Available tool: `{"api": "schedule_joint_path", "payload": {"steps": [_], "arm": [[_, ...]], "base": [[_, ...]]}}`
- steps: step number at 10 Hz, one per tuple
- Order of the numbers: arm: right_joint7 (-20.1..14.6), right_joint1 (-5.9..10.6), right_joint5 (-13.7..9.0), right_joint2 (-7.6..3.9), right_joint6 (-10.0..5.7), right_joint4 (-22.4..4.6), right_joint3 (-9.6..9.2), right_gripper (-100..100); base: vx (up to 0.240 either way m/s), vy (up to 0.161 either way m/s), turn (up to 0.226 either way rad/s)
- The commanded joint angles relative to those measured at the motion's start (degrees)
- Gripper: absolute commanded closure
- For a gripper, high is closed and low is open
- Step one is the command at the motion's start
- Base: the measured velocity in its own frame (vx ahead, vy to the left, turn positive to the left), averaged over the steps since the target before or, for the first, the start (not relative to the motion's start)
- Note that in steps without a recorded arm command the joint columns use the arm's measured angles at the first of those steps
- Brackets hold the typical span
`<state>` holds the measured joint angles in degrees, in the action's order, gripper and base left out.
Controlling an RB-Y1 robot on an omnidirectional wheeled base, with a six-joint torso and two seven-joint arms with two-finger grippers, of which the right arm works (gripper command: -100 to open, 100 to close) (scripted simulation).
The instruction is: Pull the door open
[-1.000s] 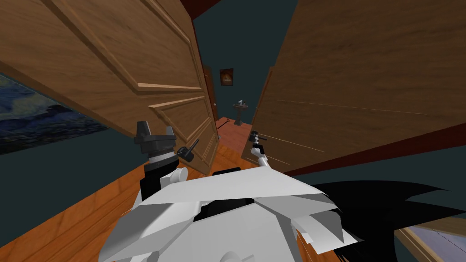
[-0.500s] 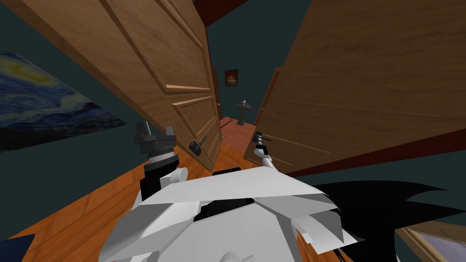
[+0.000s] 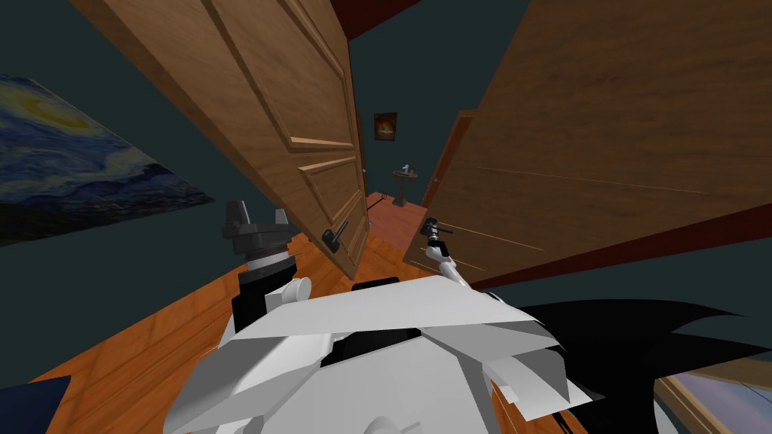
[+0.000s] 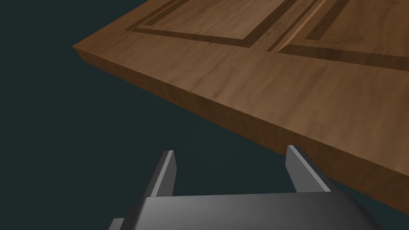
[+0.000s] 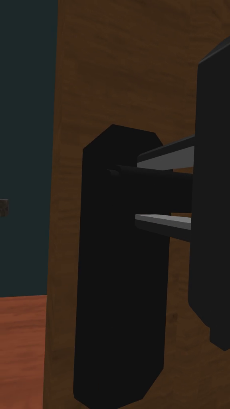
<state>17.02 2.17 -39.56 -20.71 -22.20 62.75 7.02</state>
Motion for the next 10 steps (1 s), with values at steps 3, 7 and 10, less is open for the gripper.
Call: {"api": "schedule_joint_path", "payload": {"steps": [3, 7, 10], "arm": [[-1.99, 0.1, -0.15, -1.31, -0.22, -0.78, -0.97, 100], [-4.1, -1.34, -0.71, -3.41, -0.8, -0.01, -3.05, 100], [-5.28, -2.28, -1.07, -4.78, -1.17, 0.6, -4.25, 100]], "base": [[-0.074, 0.037, -0.075], [-0.202, -0.037, 0.14], [-0.222, -0.006, 0.113]]}}
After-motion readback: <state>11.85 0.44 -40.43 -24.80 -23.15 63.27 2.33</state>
